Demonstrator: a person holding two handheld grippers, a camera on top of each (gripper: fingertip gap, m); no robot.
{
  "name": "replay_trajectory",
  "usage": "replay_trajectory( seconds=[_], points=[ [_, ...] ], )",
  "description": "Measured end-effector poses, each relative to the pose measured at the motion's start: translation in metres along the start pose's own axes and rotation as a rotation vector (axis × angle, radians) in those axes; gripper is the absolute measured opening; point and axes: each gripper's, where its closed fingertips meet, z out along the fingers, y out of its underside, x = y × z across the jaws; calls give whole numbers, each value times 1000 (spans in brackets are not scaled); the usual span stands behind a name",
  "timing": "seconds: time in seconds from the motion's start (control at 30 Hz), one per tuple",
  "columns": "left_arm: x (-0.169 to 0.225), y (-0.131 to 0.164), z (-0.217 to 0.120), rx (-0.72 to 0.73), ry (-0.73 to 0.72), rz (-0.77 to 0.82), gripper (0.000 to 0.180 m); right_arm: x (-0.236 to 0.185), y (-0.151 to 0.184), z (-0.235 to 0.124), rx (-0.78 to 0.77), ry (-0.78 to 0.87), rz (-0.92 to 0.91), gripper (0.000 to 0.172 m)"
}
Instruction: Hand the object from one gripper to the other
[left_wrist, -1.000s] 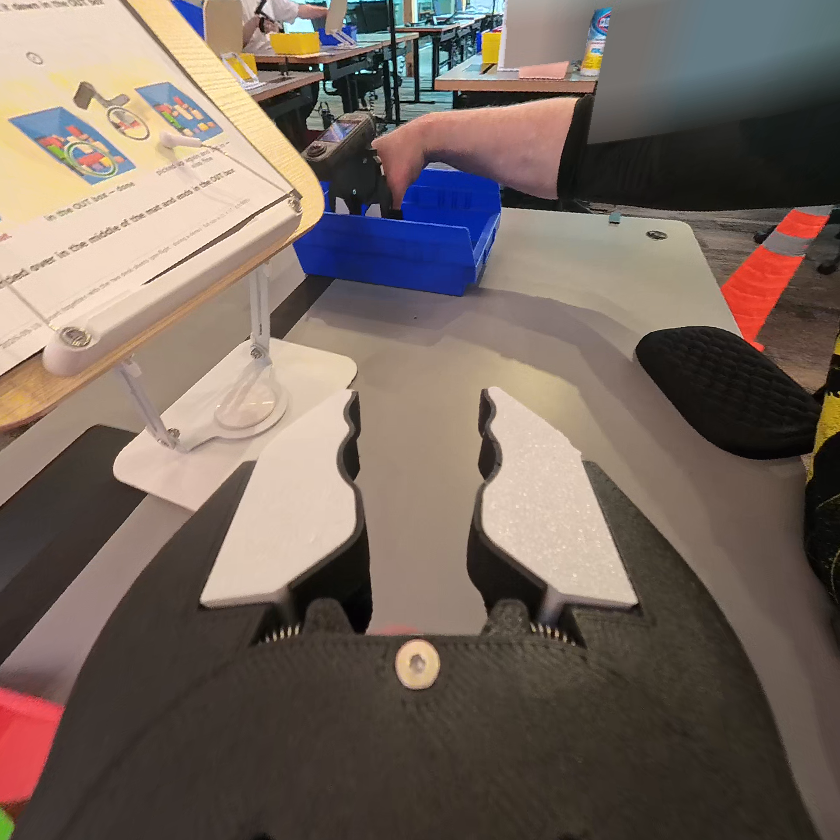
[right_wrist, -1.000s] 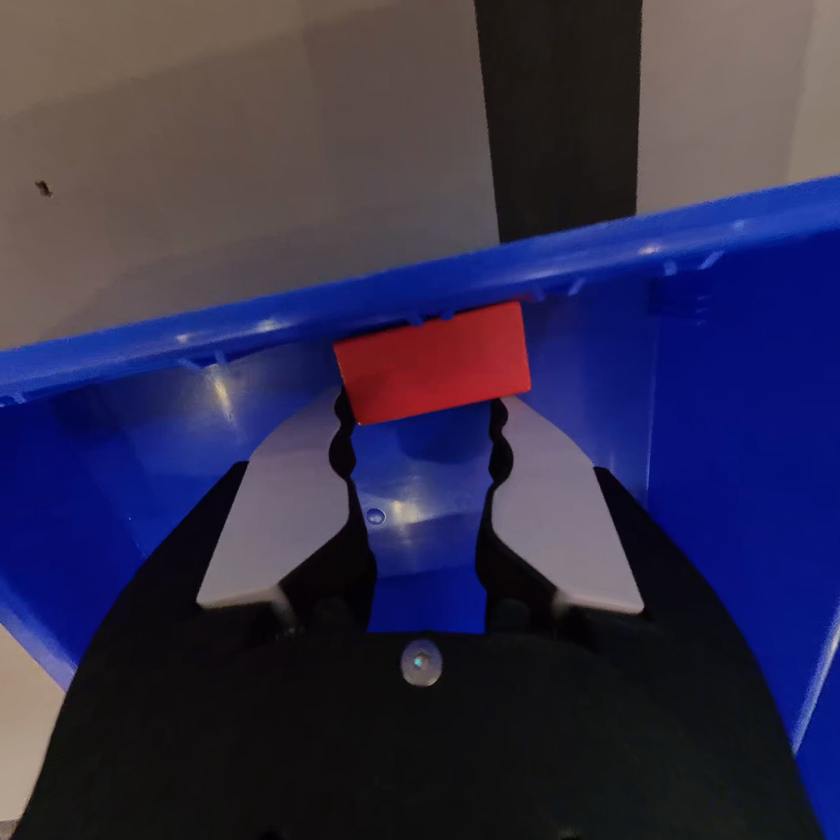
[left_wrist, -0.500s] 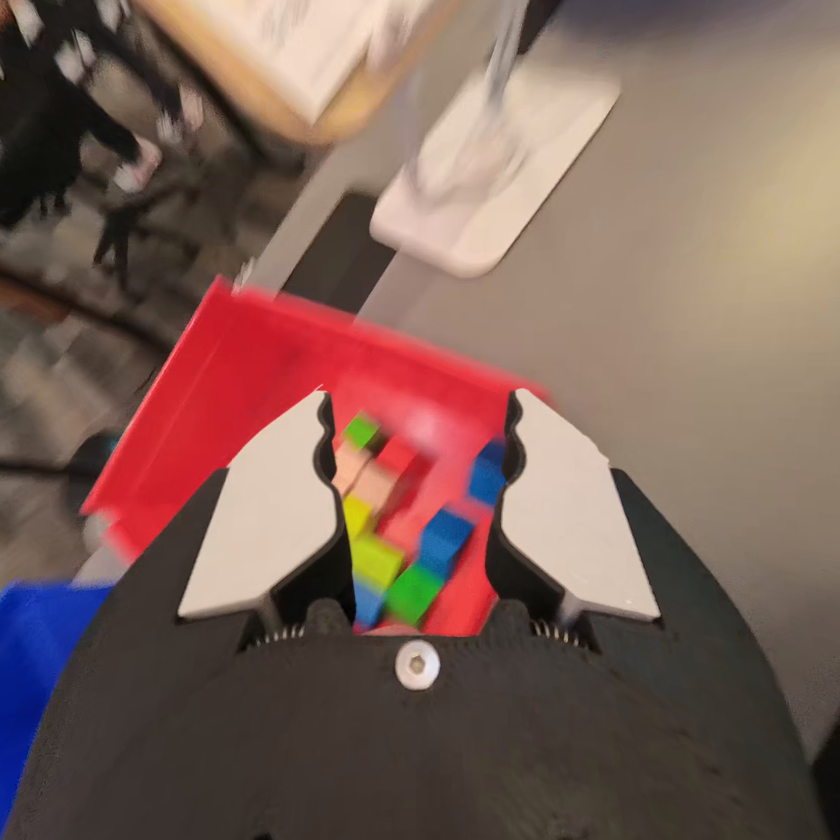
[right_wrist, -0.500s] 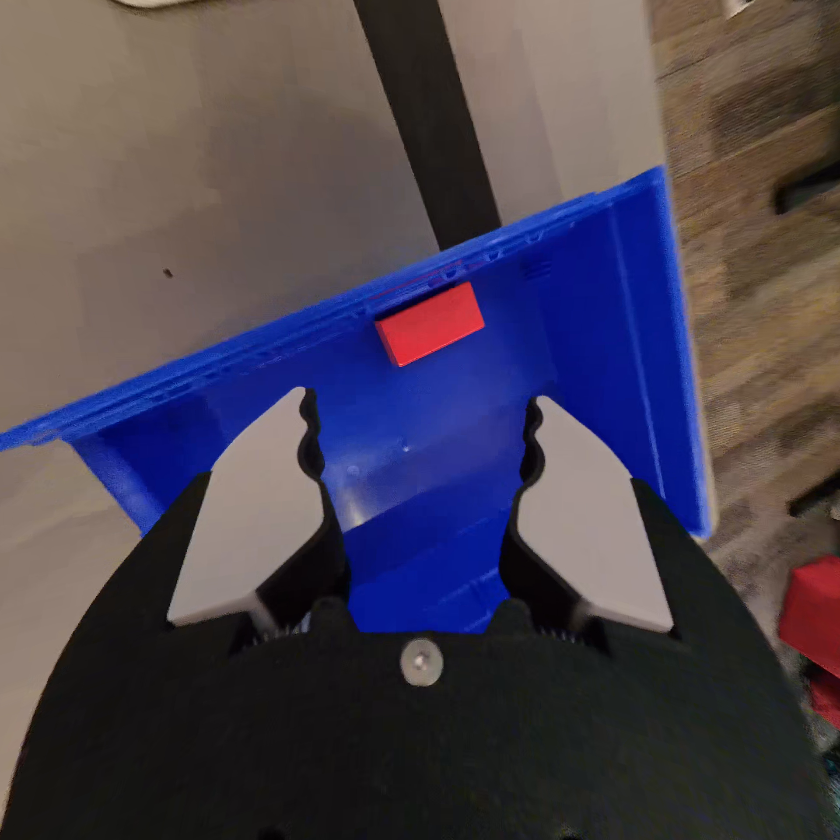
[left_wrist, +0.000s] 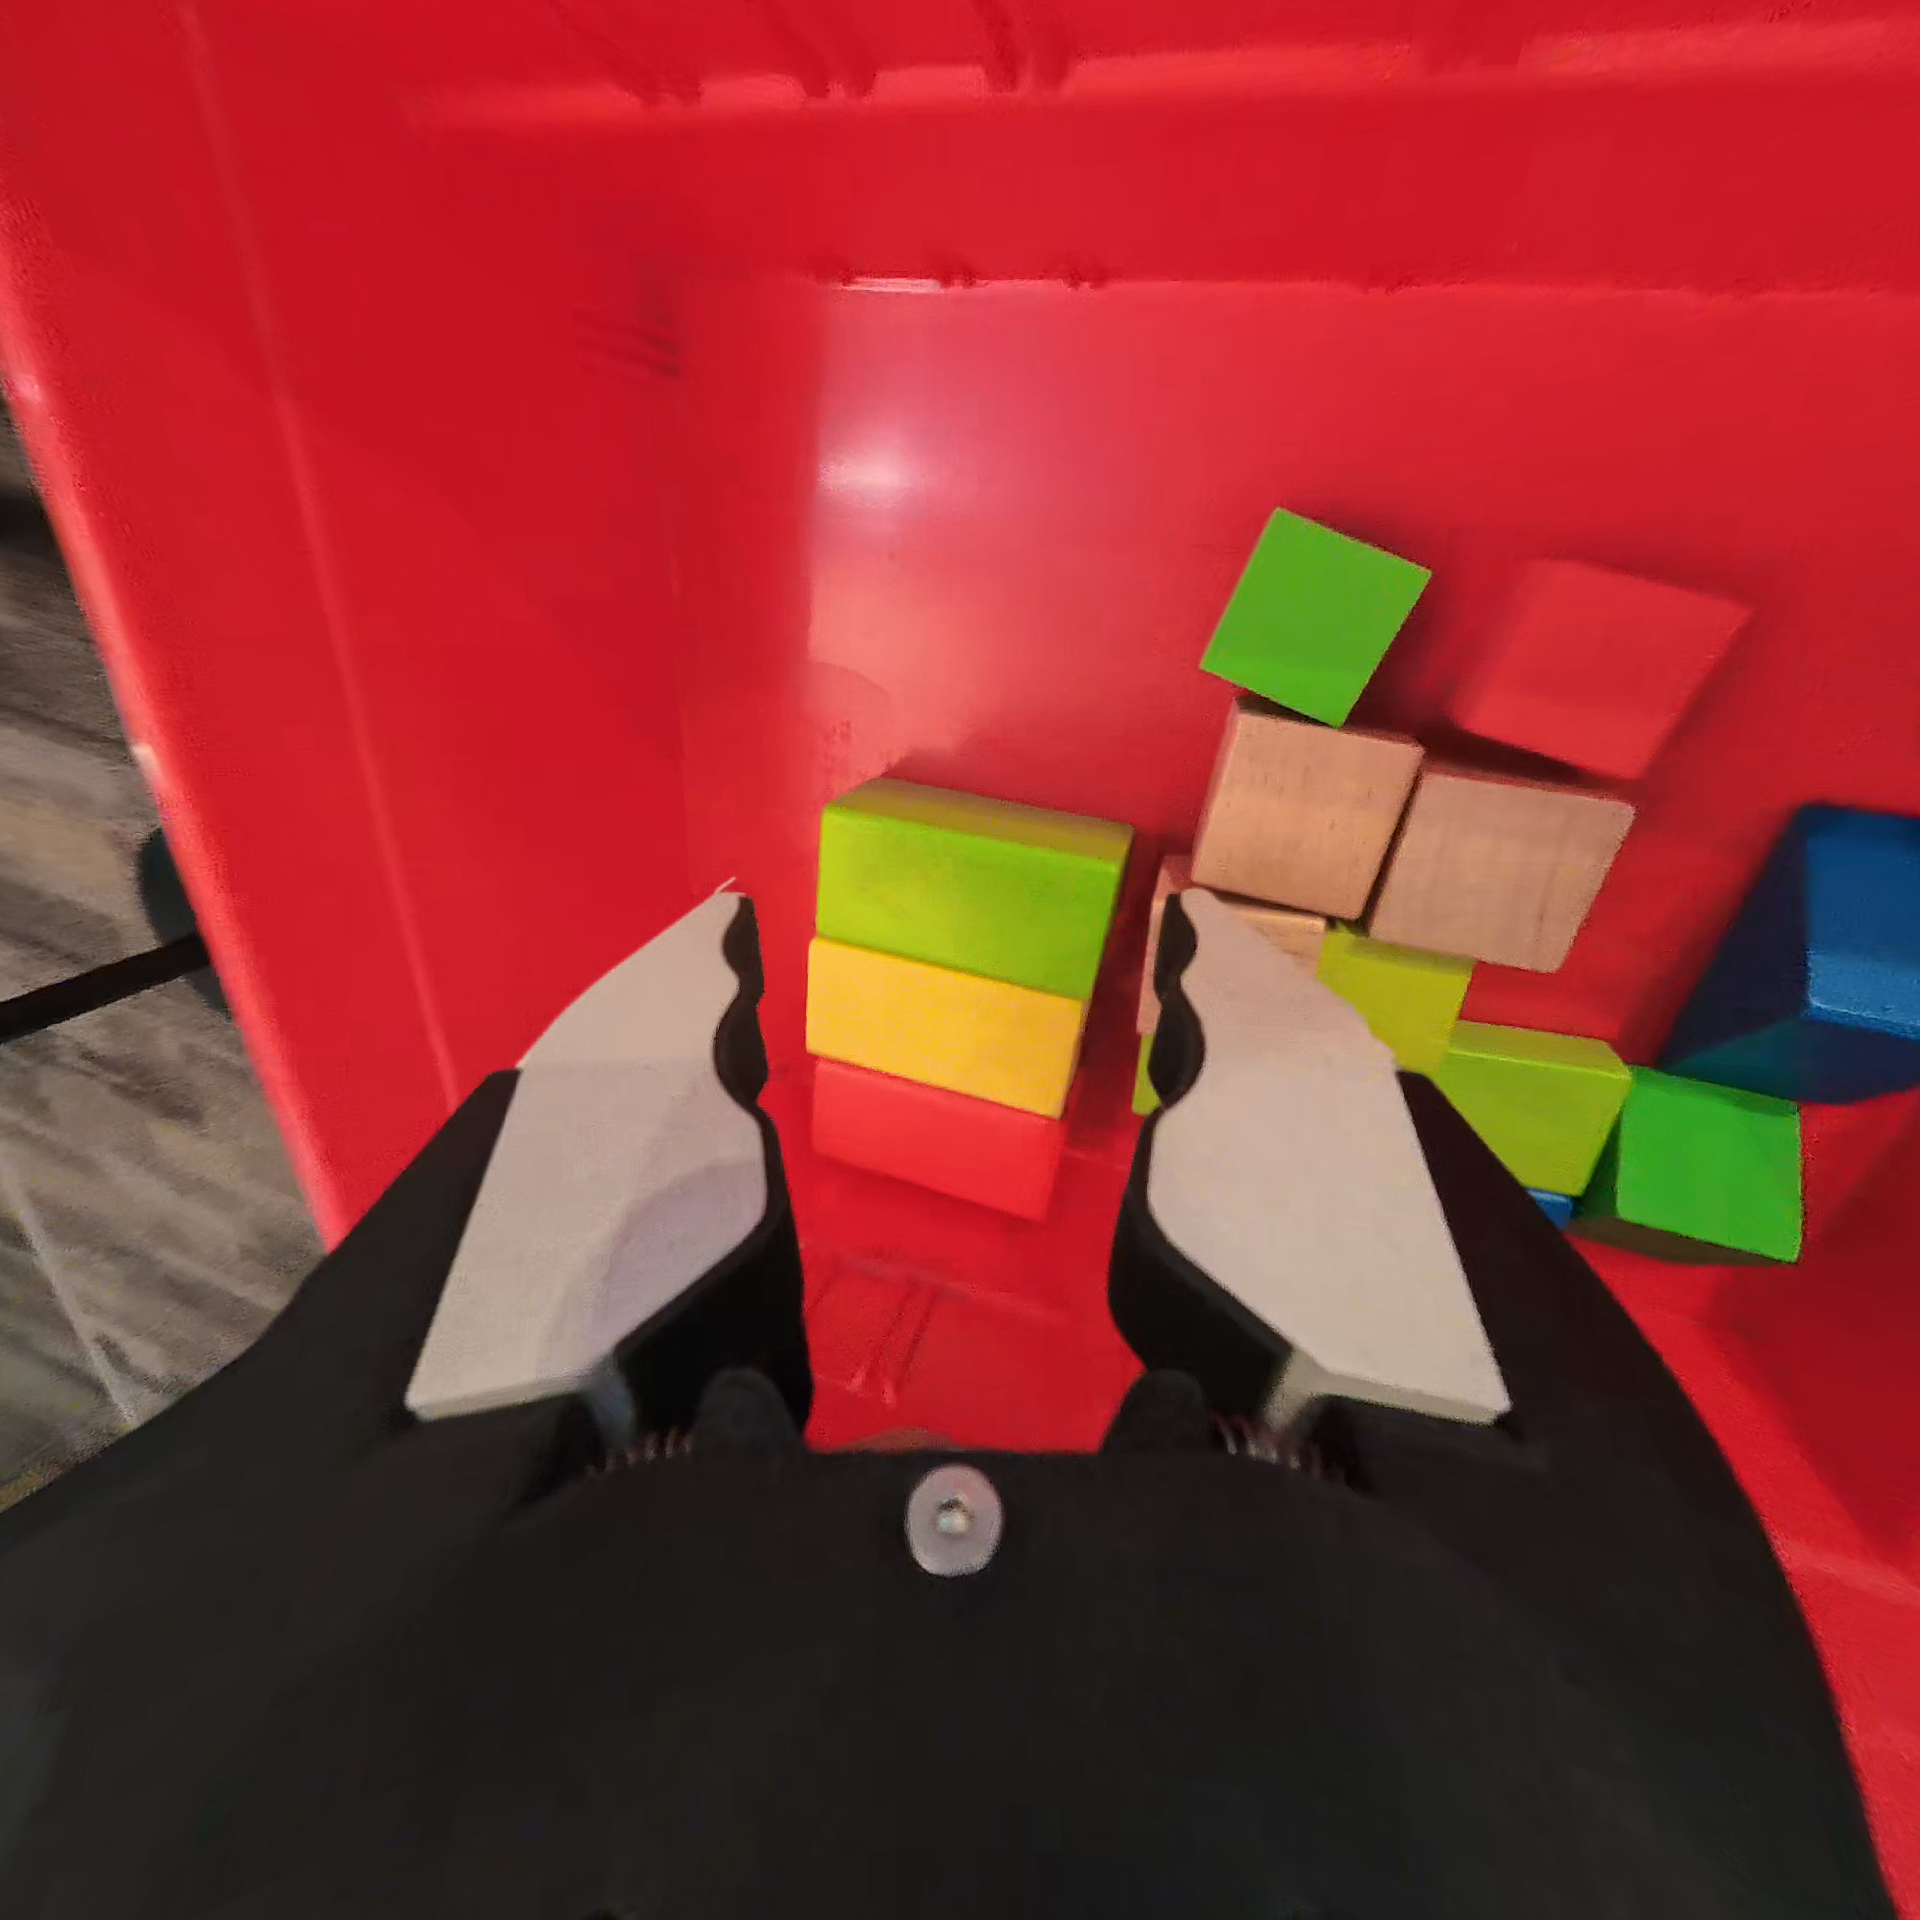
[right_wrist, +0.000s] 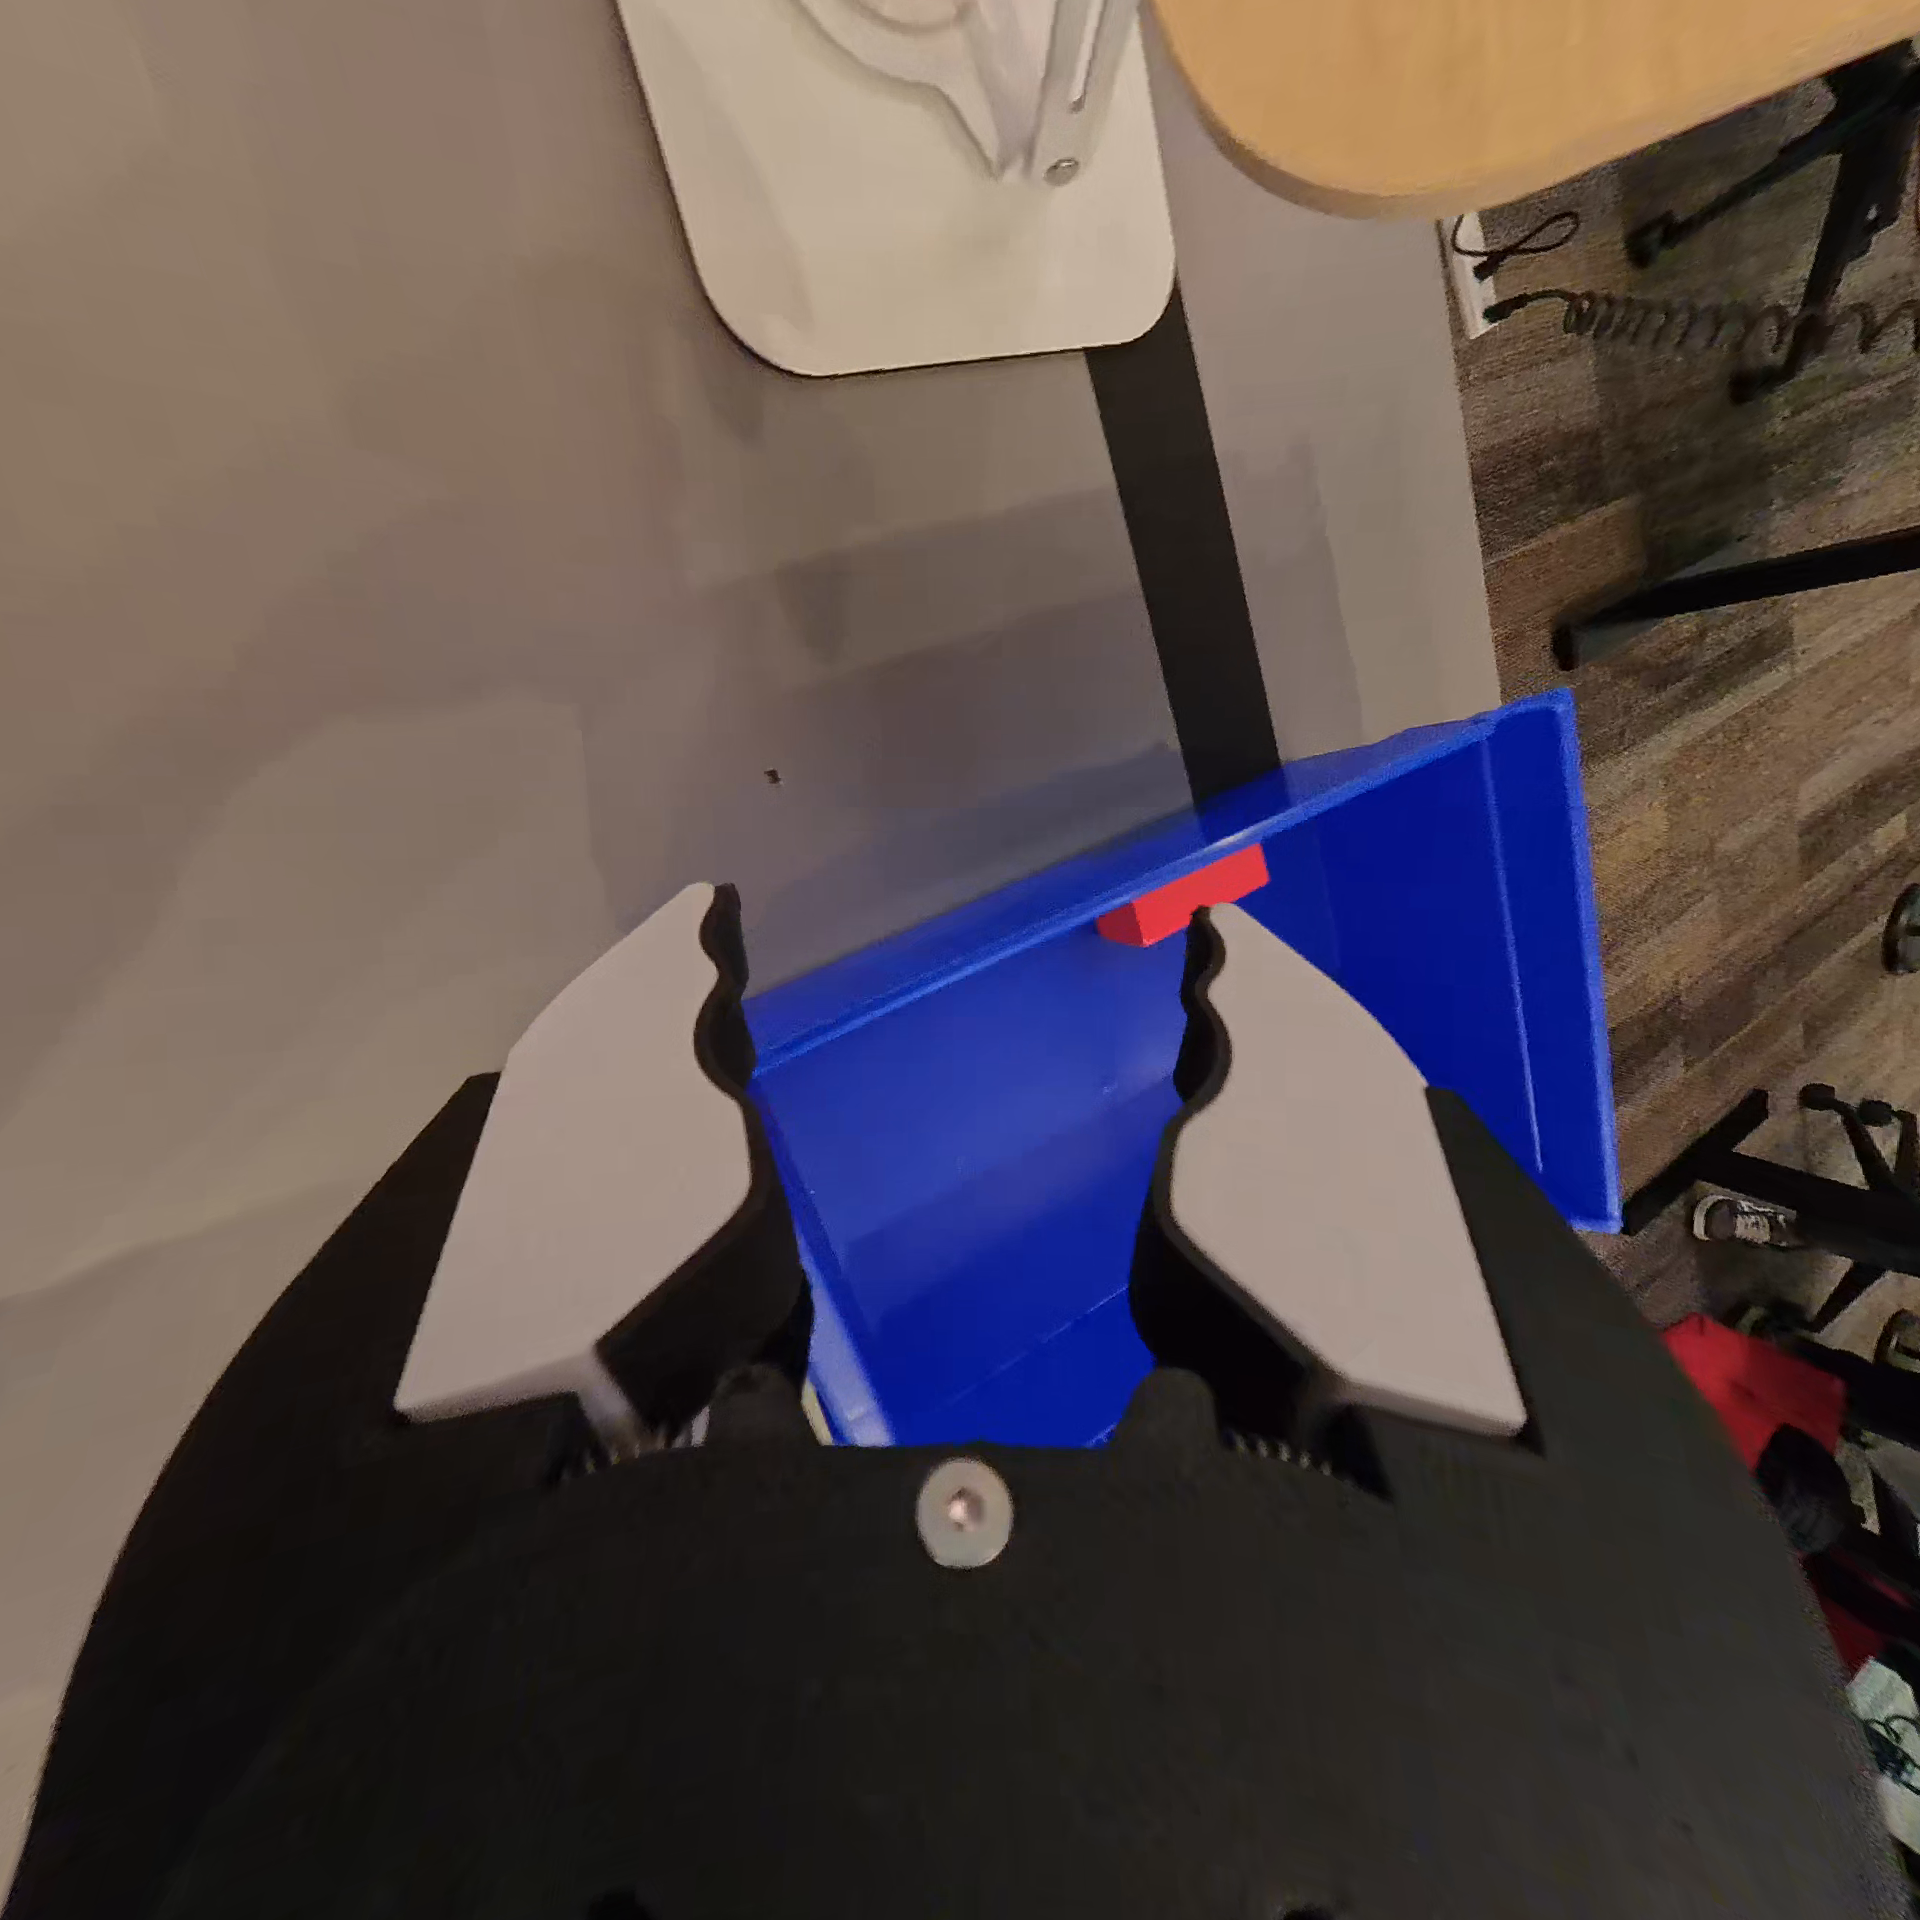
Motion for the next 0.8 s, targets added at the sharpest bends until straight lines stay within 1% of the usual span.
replay_trajectory(
  seconds=[0.03,0.07,0.13,0.2,0.3,0.4,0.5,0.57,0.6,0.67,0.8],
  points=[
    [0,2,5,-12,20,-1,73,-4,-2,1,-1,-9,-4,80],
    [0,0,7,2,38,-11,67,-7,-4,2,-3,-14,-9,80],
    [-6,5,9,-21,43,-20,68,-10,-5,5,-26,-5,-34,80],
    [-9,5,11,-11,67,-39,66,-15,-11,6,-29,-8,-55,81],
    [-15,12,12,-47,77,-41,73,-21,-24,4,13,-23,-65,81],
    [-4,14,13,-71,143,-3,72,-23,-32,3,28,-23,-81,81],
    [6,19,19,-122,191,24,77,-24,-38,3,41,-30,-91,81],
    [6,23,23,-162,183,40,77,-25,-39,4,41,-27,-97,81],
    [4,24,24,-171,176,43,74,-26,-40,4,44,-29,-99,81],
    [3,20,23,-155,172,37,65,-28,-41,6,47,-34,-102,81],
    [1,12,24,-137,155,50,64,-32,-44,6,68,-33,-98,80]
  ],
)
